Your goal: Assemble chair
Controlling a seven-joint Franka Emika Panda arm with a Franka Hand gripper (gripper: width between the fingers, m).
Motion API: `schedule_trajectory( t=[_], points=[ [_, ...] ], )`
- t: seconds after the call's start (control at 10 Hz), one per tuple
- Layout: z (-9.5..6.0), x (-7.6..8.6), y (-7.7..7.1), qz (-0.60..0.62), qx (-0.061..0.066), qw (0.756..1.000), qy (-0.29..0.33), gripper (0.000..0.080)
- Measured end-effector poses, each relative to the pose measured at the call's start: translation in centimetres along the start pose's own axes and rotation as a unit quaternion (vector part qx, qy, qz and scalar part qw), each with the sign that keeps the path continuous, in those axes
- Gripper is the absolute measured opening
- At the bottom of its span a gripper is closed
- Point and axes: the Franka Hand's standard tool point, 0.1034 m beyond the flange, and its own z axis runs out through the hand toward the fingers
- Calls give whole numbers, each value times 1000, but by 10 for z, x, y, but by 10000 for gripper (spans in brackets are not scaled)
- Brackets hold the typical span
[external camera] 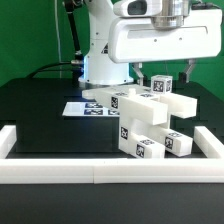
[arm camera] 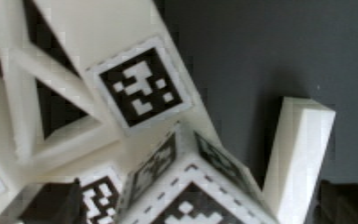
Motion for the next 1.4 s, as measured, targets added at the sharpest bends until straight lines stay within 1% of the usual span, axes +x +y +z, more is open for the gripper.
schedule_trajectory(
  t=[0.2,0.4,0.6,0.8,0.9,1.1,1.4],
  points=[
    [0,0,2,-74,-1,997,0,648],
    [0,0,4,-169,-5,986,-2,648],
    [0,0,5,-172,-5,985,-2,648],
    [0,0,5,-172,-5,985,-2,388],
    [0,0,5,-172,-5,985,-2,285],
    [0,0,5,-159,-5,987,-2,286],
    [0,0,5,-50,-5,999,-1,286]
  ],
)
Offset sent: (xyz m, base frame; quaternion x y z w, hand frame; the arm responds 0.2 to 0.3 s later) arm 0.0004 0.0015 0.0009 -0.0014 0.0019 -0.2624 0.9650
